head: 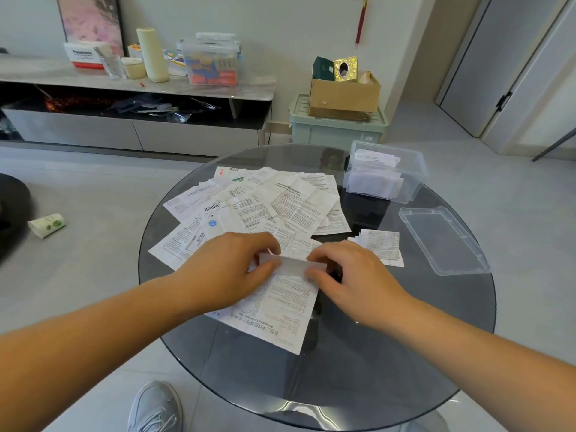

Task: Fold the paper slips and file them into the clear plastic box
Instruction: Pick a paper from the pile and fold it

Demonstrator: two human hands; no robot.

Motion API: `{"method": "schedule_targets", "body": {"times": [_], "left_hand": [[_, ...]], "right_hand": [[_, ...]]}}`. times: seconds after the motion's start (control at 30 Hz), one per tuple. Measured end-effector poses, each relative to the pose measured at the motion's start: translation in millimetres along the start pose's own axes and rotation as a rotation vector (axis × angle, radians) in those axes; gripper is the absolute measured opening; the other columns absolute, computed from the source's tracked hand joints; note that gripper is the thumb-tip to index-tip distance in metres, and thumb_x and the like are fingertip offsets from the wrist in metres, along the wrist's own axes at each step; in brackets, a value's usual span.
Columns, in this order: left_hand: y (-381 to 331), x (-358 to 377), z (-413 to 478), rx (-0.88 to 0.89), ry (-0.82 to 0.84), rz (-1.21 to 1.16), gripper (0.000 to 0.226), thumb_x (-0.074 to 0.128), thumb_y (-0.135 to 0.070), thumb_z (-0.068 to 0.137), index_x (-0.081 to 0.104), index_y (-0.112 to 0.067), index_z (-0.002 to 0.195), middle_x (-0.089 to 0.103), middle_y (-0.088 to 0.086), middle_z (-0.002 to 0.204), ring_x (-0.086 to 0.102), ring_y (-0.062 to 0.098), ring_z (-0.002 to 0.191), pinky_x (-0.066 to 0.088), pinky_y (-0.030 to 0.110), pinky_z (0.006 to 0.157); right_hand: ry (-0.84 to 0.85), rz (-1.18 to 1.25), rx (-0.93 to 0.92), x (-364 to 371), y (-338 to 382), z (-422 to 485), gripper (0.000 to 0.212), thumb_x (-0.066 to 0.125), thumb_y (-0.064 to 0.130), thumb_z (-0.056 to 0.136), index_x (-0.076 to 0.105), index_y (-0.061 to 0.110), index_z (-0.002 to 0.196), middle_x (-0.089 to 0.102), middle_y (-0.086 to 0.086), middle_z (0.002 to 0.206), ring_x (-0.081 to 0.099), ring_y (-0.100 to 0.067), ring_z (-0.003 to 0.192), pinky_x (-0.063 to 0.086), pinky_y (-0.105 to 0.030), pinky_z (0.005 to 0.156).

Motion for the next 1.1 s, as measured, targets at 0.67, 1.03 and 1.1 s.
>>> {"method": "schedule_targets", "body": {"times": [0.67,1.03,1.1], "left_hand": [[10.6,21.9,28.4,-0.291,0.215,-0.084,0.034,0.063,-0.036,0.096,0.052,-0.046,0.126,0.042,-0.002,0.123,0.052,0.017,0.103,0.047,0.035,0.098],[12.4,10.2,28.4,-0.187,0.312,-0.092,0.045,0.060,-0.019,0.099,0.054,-0.038,0.140,0.046,-0.012,0.121,0.054,0.005,0.090,0.043,0.011,0.071],[10.3,10.3,27.9,-0.177,0.319,-0.082,0.045,0.058,-0.018,0.100,0.053,-0.036,0.141,0.046,-0.020,0.116,0.053,0.005,0.090,0.042,0.010,0.072]], "right_hand": [[0.056,-0.028,0.247,10.6,-7.5,20.4,0.038,0.065,0.048,0.091,0.055,0.036,0.126,0.044,0.007,0.114,0.052,-0.017,0.104,0.048,-0.037,0.094],[0.148,0.055,0.236,7.3,-14.8,19.4,0.035,0.065,0.031,0.095,0.057,0.038,0.129,0.040,0.007,0.119,0.051,-0.012,0.105,0.043,-0.024,0.092],[0.165,0.047,0.239,7.0,-15.5,19.7,0.037,0.064,0.031,0.096,0.058,0.036,0.132,0.040,0.007,0.120,0.050,-0.012,0.104,0.042,-0.024,0.094]]}}
Point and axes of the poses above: each hand's wrist, its own z-axis towards the middle knuckle, its own x-axis out of the palm, y = z × x, the point moved 6 cm from there along z, towards the middle knuckle
